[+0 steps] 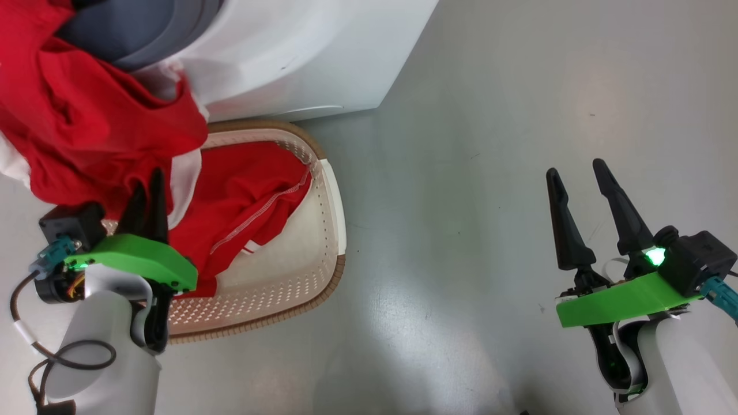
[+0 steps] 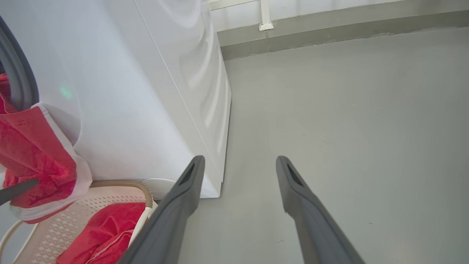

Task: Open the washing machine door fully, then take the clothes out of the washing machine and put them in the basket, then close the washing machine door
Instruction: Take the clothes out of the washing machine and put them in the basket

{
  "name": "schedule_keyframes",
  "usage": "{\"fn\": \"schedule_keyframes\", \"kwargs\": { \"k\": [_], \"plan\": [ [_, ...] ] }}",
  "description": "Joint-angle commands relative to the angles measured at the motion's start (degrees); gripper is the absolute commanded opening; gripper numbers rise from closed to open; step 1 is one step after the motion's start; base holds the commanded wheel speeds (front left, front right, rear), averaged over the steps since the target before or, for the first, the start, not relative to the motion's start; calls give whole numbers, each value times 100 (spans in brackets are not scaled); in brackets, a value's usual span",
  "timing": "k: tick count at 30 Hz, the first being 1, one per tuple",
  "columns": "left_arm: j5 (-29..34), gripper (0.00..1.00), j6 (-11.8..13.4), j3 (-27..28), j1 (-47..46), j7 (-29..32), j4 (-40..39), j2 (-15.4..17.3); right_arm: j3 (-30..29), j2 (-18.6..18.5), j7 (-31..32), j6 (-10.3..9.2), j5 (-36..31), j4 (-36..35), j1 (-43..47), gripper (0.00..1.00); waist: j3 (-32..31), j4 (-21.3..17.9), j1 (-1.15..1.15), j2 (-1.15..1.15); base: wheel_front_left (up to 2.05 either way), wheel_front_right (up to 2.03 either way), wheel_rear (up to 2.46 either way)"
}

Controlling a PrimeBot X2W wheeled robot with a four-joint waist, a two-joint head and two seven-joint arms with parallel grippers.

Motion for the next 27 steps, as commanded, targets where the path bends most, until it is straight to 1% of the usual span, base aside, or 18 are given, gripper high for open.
{"fn": "schedule_keyframes", "kwargs": {
  "k": [1, 8, 15, 18, 27],
  "plan": [
    [-32, 100, 8, 115, 30, -28, -33, 198, 102, -18, -37, 42, -56, -138, 27, 100, 20, 0, 0, 0, 0, 0, 0],
    [-139, 100, 8, 100, 82, -28, 26, 169, 105, -18, -37, 42, -71, -100, -8, 100, -65, 76, 0, 0, 0, 0, 0],
    [-124, 100, 8, 312, 269, -28, -349, 86, 77, -42, -37, 42, -76, -83, 32, 100, -210, 211, 0, 0, 0, 0, 0],
    [-15, 100, 8, 486, 431, -28, -717, 22, 73, -62, -37, 42, -76, -64, 60, 100, -321, 278, 0, 0, 0, 0, 0],
    [397, 100, 8, 691, 994, -28, -1697, -156, 110, -163, -37, 42, -55, 15, 167, 100, -688, 458, 0, 0, 0, 0, 0]
  ]
}}
